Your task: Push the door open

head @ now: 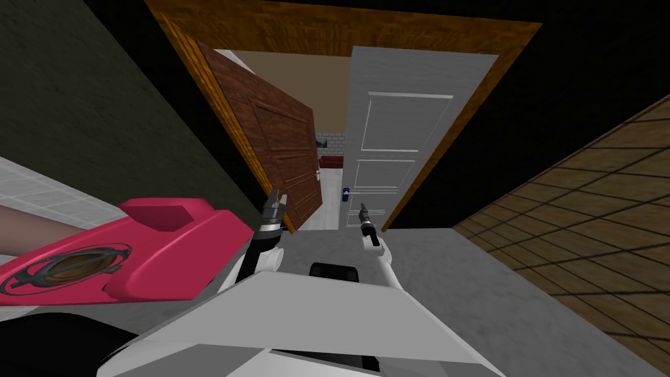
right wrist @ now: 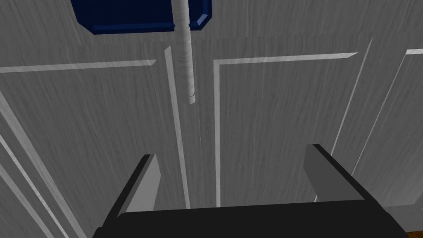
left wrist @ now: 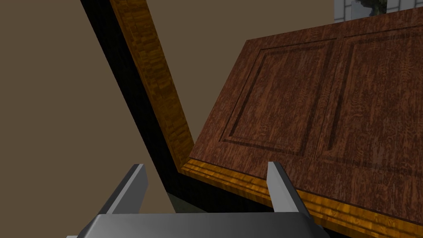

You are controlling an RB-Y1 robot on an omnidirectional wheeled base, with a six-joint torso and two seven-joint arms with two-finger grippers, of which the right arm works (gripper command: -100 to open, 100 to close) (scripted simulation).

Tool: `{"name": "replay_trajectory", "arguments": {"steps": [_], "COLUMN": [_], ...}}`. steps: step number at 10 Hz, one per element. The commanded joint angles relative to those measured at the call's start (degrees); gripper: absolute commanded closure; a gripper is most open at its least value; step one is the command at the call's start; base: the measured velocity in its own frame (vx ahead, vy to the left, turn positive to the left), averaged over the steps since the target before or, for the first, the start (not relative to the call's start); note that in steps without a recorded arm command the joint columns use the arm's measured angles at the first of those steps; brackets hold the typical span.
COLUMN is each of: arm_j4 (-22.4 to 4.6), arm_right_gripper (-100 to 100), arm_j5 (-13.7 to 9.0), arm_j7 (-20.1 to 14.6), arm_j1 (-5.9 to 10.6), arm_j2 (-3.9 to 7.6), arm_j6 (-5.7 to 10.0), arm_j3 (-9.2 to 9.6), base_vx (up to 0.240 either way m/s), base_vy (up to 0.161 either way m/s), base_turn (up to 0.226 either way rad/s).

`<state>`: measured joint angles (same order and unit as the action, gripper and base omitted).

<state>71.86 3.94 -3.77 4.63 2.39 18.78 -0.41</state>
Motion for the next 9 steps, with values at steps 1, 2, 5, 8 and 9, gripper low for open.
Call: {"name": "replay_trajectory", "arguments": {"steps": [1,2,5,8,9], "arm_j4": [-1.60,-3.42,-7.12,-7.23,-7.43], "arm_right_gripper": [-100,-100,-100,-100,-100], "arm_j5": [0.01,0.06,0.16,0.06,0.03], "arm_j7": [-0.43,-0.81,-1.58,-1.35,-1.31], "arm_j1": [1.12,2.20,4.40,4.46,4.56], "arm_j2": [-0.08,-0.30,-0.84,0.14,0.33], "arm_j6": [-0.49,-0.81,-1.46,-1.18,-1.14], "arm_j3": [-0.01,-0.01,-0.01,-0.35,-0.47], "base_vx": [0.106,0.140,0.172,0.123,0.178], "base_vy": [-0.010,-0.012,-0.012,-0.002,0.020], "base_turn": [0.055,0.070,0.070,0.016,0.022]}}
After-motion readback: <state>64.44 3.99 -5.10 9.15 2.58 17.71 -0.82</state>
